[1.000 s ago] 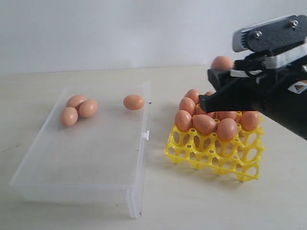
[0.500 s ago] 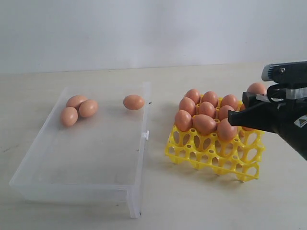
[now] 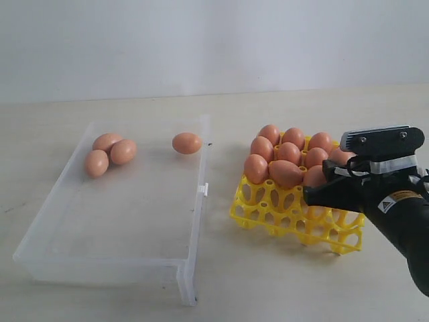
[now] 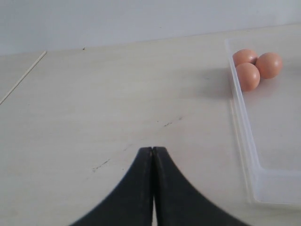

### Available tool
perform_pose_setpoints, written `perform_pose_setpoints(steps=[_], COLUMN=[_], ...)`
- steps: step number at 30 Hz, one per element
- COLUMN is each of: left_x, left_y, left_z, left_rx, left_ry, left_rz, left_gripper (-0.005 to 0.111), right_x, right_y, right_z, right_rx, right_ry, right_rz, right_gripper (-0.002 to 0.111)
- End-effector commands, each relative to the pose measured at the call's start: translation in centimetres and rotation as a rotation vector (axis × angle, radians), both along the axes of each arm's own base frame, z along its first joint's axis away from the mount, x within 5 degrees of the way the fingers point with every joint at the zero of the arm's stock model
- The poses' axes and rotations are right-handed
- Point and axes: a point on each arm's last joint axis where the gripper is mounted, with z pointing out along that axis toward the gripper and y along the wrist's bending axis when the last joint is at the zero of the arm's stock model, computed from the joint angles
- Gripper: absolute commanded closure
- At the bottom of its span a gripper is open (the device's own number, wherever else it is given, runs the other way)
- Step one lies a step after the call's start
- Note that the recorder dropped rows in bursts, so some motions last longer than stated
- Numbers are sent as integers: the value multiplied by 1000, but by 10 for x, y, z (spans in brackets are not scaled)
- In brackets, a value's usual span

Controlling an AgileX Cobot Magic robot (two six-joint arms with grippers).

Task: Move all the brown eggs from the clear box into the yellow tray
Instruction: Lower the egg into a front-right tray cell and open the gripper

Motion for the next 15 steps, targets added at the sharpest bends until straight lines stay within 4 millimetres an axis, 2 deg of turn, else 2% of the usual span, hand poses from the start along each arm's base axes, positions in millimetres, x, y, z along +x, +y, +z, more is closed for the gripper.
perform_pose_setpoints(steps=[1,6,15], left_x=[0,0,0], left_y=[-1,-1,-1], left_z=[2,2,2], left_rx=[-9,-9,-9], left_ry=[-17,-17,-17], left_rz=[-6,-6,-6], left_gripper=[107,107,107], right_x=[2,2,2], right_y=[-2,-2,-7], right_z=[-4,-11,-12], right_rx=[-7,-19,-14], right_ry=[-32,-13,-5], right_rz=[-10,-12,-67], right_gripper=[108,108,108])
